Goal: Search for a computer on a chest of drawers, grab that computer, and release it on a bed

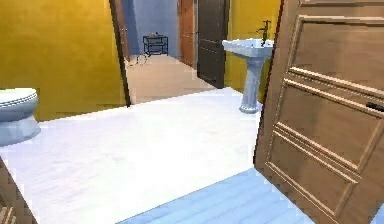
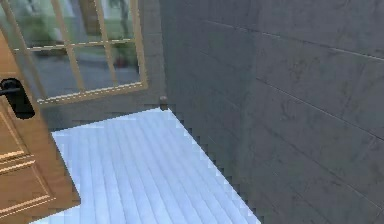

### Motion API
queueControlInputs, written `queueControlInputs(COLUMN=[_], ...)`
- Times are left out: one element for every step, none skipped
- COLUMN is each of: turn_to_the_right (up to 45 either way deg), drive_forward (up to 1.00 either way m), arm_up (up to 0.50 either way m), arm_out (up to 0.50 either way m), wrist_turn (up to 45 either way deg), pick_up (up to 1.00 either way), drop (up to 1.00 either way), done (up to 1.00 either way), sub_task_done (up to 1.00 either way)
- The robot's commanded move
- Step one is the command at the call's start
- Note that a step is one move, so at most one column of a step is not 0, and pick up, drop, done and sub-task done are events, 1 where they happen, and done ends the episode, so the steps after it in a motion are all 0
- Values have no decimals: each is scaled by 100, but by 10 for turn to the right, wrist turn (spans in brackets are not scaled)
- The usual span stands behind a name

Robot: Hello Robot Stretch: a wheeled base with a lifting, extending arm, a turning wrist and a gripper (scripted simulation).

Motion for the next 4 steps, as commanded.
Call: queueControlInputs(turn_to_the_right=[-30, 450, 450, 210], drive_forward=[0, 0, 0, 0], arm_up=[0, 0, 0, 0], arm_out=[0, 0, 0, 0], wrist_turn=[0, 0, 0, 0], pick_up=[0, 0, 0, 0], drop=[0, 0, 0, 0], done=[0, 0, 0, 0], sub_task_done=[0, 0, 0, 0])
